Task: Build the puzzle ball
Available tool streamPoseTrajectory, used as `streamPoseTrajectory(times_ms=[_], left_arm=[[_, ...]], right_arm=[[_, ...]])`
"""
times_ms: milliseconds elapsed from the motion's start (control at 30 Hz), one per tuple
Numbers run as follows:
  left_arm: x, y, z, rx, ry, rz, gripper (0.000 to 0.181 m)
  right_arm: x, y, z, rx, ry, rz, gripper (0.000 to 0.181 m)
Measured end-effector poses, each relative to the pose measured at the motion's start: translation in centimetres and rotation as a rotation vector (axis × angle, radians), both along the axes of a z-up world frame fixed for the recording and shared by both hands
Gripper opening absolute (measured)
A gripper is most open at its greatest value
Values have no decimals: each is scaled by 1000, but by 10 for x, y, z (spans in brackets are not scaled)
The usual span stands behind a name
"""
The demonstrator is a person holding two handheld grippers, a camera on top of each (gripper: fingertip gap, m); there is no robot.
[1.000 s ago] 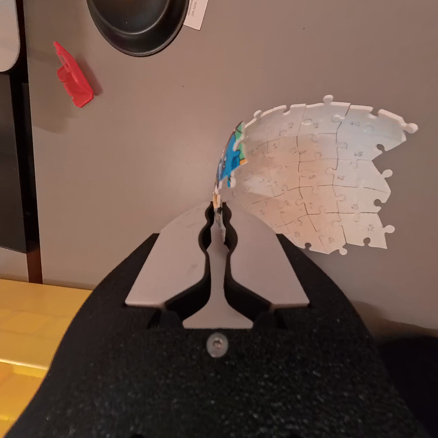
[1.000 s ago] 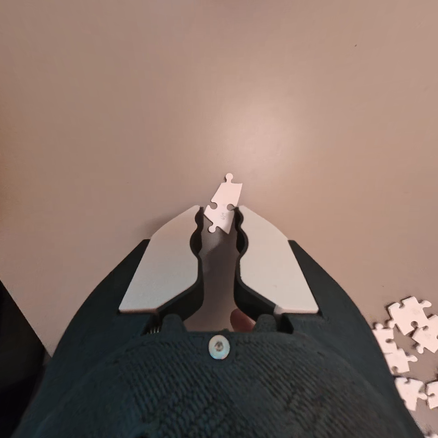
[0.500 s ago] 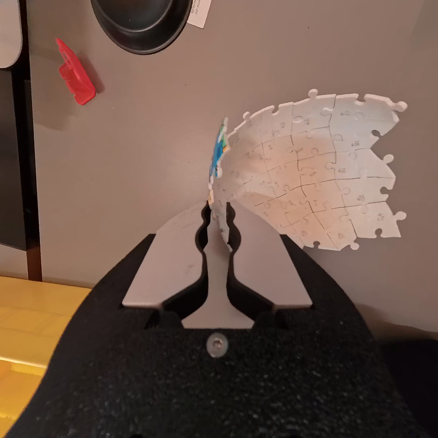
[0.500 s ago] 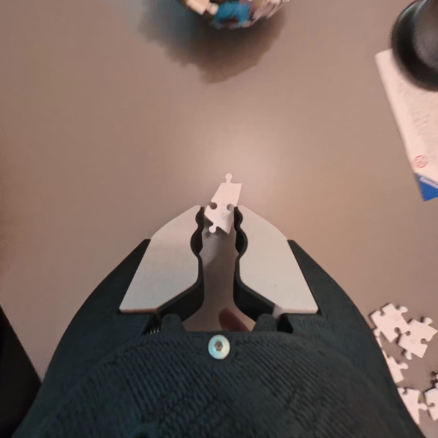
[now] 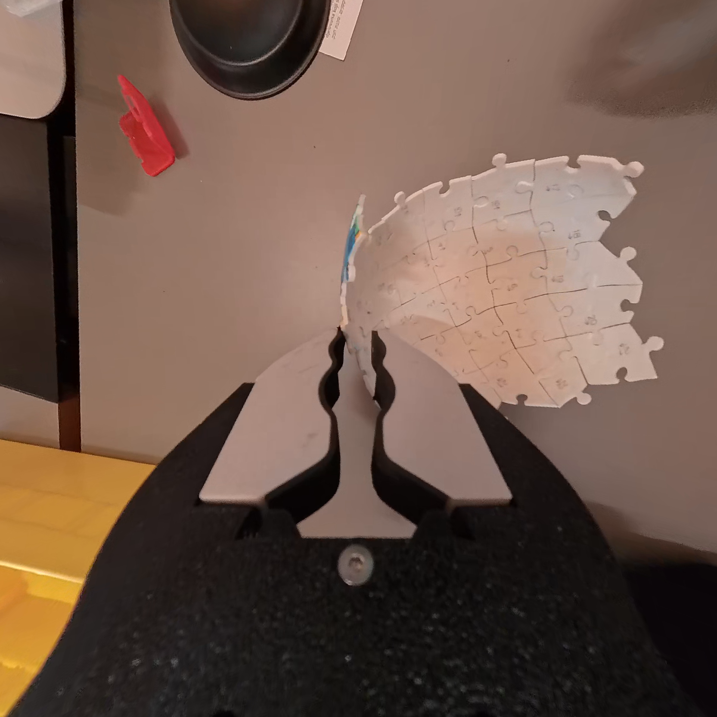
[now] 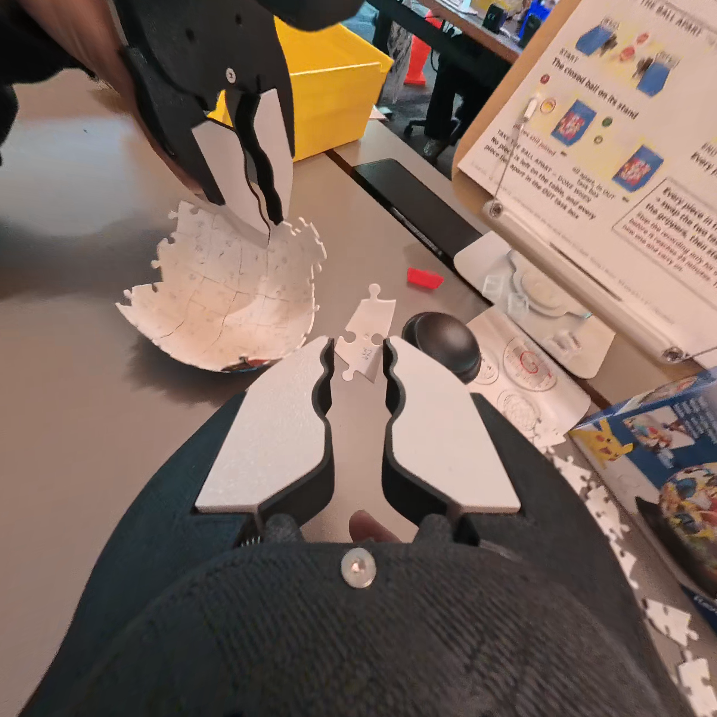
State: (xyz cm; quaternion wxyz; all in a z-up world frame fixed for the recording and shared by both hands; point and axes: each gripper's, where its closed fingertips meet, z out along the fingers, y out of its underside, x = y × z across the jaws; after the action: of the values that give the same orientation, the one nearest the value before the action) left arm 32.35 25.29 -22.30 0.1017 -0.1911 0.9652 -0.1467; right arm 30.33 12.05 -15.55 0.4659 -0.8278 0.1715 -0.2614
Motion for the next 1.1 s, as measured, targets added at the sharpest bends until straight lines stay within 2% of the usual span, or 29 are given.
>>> streamPoseTrajectory(times_ms=[333, 667, 867, 967, 1100], left_arm=[[4, 0, 6, -29, -24, 28, 15], [6, 1, 11, -37, -44, 48, 19], [10, 3, 38, -63, -160, 83, 22], [-2, -22, 63, -206, -194, 7, 22], [-34, -73, 98, -536, -87, -100, 23]], right_arm=[[3, 18, 16, -114, -197, -19, 24], [-5, 24, 25, -22, -171, 30, 24], [-5, 28, 32, -23, -221, 26, 24], [-5, 31, 34, -46, -272, 19, 24], [-7, 34, 40, -51, -351, -2, 24]])
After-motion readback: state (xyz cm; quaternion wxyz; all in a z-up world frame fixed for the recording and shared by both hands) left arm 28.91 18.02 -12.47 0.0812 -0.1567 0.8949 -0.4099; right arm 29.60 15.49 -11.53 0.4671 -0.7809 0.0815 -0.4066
